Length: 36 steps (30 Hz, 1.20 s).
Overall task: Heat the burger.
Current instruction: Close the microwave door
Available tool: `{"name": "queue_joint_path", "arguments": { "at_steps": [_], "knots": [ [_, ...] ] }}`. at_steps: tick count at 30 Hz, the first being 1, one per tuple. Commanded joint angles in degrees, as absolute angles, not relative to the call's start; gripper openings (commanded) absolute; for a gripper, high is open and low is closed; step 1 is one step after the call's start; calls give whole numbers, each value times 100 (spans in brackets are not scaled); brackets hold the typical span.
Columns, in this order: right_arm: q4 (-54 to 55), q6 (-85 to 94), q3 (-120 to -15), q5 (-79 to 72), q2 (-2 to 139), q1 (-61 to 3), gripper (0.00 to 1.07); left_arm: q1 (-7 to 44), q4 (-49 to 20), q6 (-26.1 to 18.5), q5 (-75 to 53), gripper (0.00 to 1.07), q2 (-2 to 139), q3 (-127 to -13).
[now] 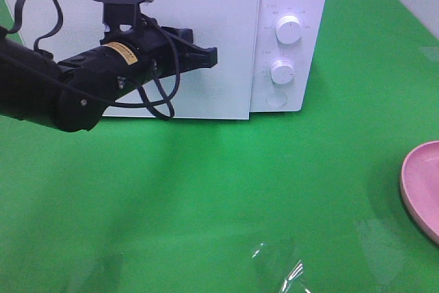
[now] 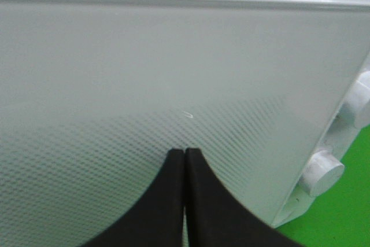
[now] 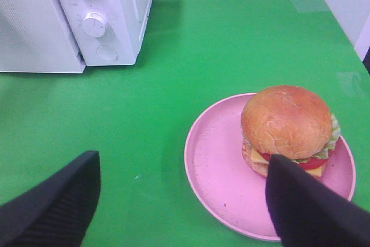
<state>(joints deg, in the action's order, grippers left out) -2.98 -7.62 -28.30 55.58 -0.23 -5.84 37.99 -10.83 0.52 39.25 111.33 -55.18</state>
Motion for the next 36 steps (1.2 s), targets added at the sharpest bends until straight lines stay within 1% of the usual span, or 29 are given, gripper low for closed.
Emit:
{"name": "queue_joint_path", "arguments": {
  "at_steps": [1,6,8,10,12,17,20,23,24,27,28,29,30,31,32,33,34,35,36],
  "knots": [
    [-264,-710,-2807,5512,-166,-550,76,3810,-1180,40,3959,0,11264,-5798],
    [-264,-710,-2807,5512,-166,-550,76,3810,-1180,34,3896,0,11482,-6131],
    [-264,-710,-2807,5512,-166,-550,76,3787,-1243,-34,3856,0,11557,-6245],
    [-264,-710,-2807,5512,-166,-550,76,3759,-1409,-258,3770,0,11671,-6394],
    [-264,-710,-2807,5512,-166,-550,76,3696,-1484,-338,3713,0,11694,-6429],
    [-264,-710,-2807,5512,-166,-550,76,3696,-1495,-504,3713,0,11694,-6429],
    [-264,-710,-2807,5512,-166,-550,76,3696,-1495,-516,3713,0,11694,-6429],
    [-264,-710,-2807,5512,-166,-550,76,3776,-1490,-516,3621,0,11625,-6411],
    [-264,-710,-2807,5512,-166,-550,76,3902,-1490,-516,3426,0,11516,-6411],
    [-264,-710,-2807,5512,-166,-550,76,4005,-1495,-579,3157,1,11431,-6411],
    [-264,-710,-2807,5512,-166,-550,76,4137,-1495,-625,2848,6,11316,-6411],
    [-264,-710,-2807,5512,-166,-550,76,4137,-1495,-625,2848,6,11316,-6411],
    [-264,-710,-2807,5512,-166,-550,76,4200,-1495,-625,2624,9,11247,-6411],
    [-264,-710,-2807,5512,-166,-550,76,4314,-1495,-665,2086,19,11110,-6411],
    [-264,-710,-2807,5512,-166,-550,76,4314,-1495,-665,2086,19,11110,-6411],
    [-264,-710,-2807,5512,-166,-550,76,4395,-1495,-670,1524,31,11001,-6411],
    [-264,-710,-2807,5512,-166,-550,76,4395,-1495,-670,1524,31,11001,-6411],
    [-264,-710,-2807,5512,-166,-550,76,4418,-1495,-670,1226,39,10932,-6411],
    [-264,-710,-2807,5512,-166,-550,76,4515,-1495,-670,647,59,10823,-6411]
  ]
}}
